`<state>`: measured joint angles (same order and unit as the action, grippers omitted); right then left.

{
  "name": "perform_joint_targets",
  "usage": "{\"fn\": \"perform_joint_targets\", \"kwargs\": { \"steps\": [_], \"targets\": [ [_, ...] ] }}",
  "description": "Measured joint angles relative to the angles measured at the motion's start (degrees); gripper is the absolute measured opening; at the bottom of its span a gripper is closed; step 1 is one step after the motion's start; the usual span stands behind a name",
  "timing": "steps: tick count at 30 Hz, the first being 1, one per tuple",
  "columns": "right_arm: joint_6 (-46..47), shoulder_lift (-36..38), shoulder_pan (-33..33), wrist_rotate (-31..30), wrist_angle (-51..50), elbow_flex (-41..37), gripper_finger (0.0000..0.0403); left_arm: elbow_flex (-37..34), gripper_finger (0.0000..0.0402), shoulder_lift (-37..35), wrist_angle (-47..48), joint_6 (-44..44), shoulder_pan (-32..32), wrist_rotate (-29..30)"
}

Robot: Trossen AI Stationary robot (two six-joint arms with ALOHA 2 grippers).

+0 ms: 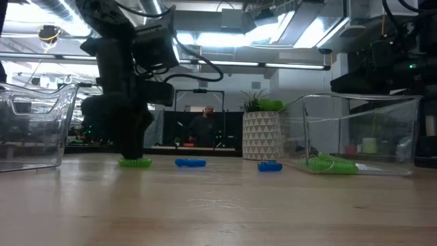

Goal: Sort spring keychains
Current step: Put the green spring keychain into the top transparent bin

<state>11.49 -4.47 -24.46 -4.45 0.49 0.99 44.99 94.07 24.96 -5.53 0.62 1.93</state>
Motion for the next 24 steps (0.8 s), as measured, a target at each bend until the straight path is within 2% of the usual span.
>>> {"fn": "perform_joint_targets", "kwargs": {
  "steps": [5,13,24],
  "targets": [
    [-0.01,0.00,0.01,0.00,0.00,0.00,0.0126,-0.04,0.0101,0.08,0.06,0.36,0.15,-0.21],
    [0.00,0.00,-0.01,-0.01,0.01,0.00,0.0126,0.73,0.0015,0.21,0.28,0.36,0.24,-0.31],
    [0.00,-0.02,0.01,0.00,0.00,0.00,0.0126,7.69,0.0007,0.56,0.27,5.14,0.26,0.05]
  ]
}}
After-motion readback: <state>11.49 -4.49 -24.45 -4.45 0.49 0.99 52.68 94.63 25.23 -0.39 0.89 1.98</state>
